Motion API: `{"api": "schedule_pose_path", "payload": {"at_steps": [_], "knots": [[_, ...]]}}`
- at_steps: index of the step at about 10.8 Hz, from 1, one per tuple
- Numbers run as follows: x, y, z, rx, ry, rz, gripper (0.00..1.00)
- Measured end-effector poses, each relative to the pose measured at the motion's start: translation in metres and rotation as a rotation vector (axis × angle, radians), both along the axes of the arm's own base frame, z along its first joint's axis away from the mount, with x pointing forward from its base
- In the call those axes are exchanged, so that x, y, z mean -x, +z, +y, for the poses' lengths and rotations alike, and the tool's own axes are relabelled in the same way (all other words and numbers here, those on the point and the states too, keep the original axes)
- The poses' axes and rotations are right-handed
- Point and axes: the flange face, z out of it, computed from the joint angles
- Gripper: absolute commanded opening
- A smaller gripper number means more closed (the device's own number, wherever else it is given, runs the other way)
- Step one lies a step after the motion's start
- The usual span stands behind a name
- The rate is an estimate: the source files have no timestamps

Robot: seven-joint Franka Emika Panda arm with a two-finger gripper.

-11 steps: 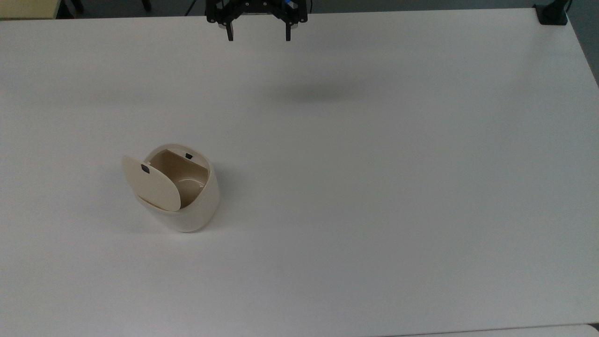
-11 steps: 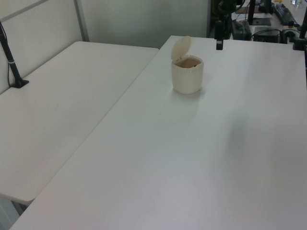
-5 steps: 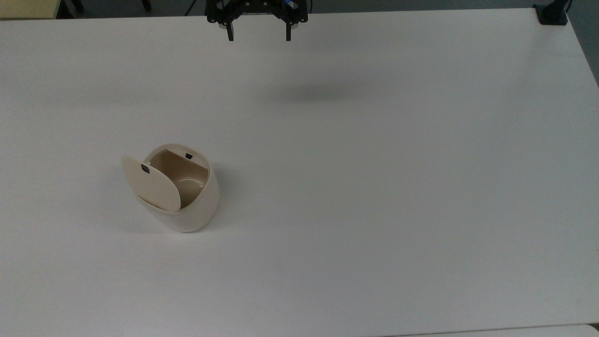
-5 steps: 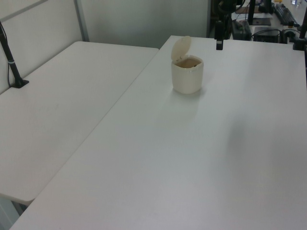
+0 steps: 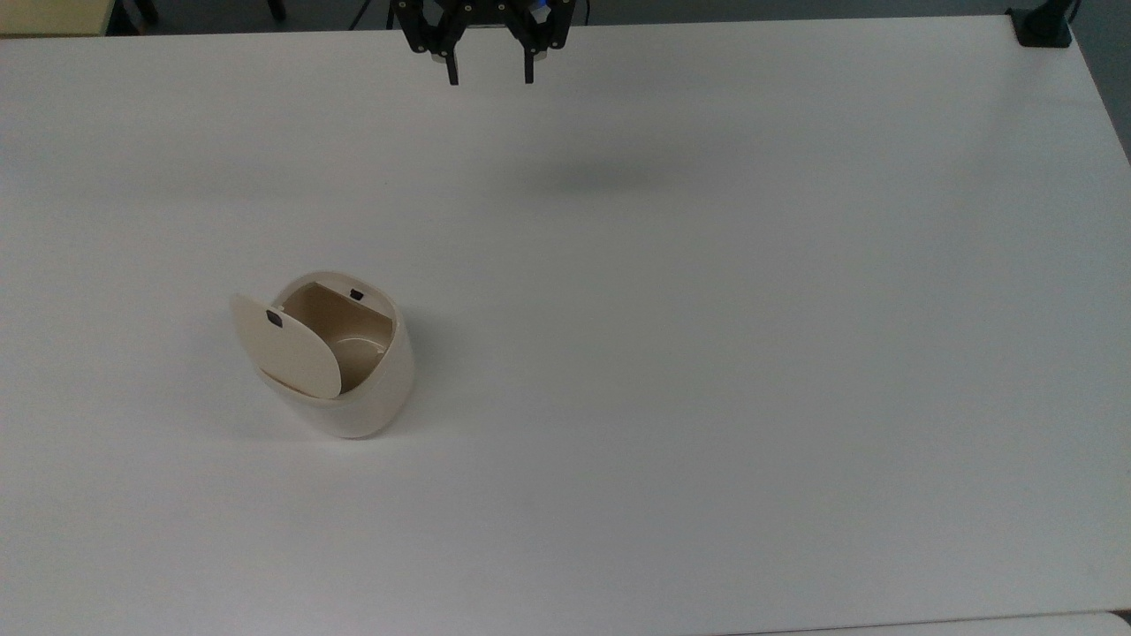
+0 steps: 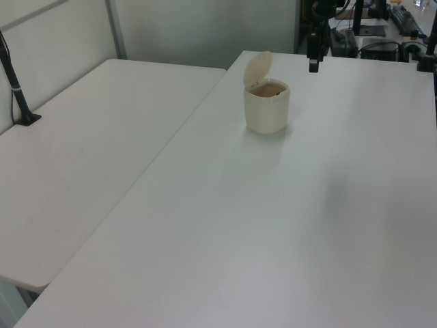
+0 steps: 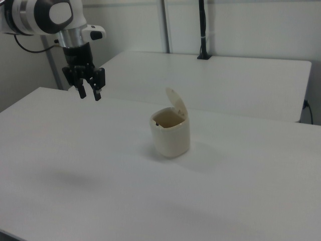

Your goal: Close the trash bin

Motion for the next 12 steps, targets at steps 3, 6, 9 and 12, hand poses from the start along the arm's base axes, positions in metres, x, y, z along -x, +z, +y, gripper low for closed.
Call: {"api": "schedule_pose_path", "payload": {"at_steps": [3,6,9,12], "knots": [[0.0,0.001,0.0,0.0,0.001,-0.002,0.71],[-0.005,0.002,-0.003,-0.002,-0.004,-0.025,0.32],[-0.012,0.002,-0.008,-0.005,-0.013,-0.059,0.22],[-0.023,0.003,-0.021,-0.01,-0.035,-0.124,0.2]]}}
